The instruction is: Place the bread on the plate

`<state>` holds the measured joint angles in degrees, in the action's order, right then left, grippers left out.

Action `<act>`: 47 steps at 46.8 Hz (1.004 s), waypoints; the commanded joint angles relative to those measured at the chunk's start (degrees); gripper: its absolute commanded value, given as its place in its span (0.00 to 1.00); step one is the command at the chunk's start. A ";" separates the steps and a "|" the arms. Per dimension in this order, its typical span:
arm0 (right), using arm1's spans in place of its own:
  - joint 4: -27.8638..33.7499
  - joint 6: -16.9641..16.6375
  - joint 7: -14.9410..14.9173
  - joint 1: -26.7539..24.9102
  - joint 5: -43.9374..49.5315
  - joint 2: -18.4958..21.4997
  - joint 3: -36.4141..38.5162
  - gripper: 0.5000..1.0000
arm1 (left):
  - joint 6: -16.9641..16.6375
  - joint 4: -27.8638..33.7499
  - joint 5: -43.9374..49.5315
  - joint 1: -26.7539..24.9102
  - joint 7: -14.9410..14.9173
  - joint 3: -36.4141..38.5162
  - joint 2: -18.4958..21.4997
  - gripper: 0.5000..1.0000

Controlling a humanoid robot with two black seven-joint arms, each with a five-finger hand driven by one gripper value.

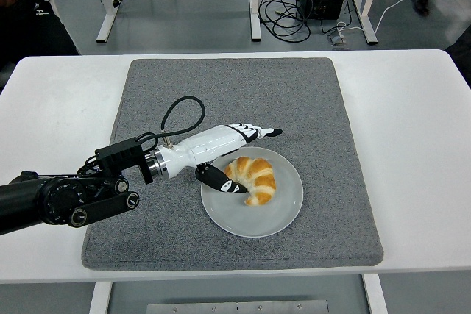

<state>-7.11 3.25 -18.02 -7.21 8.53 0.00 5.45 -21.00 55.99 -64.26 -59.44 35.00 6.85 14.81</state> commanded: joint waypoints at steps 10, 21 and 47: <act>-0.09 0.00 0.00 0.09 0.00 0.00 0.00 1.00 | 0.61 0.09 4.67 0.37 0.00 -0.35 0.93 0.94; -0.09 0.00 0.00 0.09 0.00 0.00 0.00 1.00 | 0.88 0.00 12.23 -0.07 0.00 -0.70 1.37 0.94; -0.18 0.00 0.00 0.09 0.00 0.00 0.00 1.00 | 10.18 -3.69 33.06 -0.24 0.00 -13.70 3.74 0.94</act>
<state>-7.28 3.25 -18.02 -7.12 8.53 0.00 5.45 -13.22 53.35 -33.10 -59.72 35.00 -5.24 18.10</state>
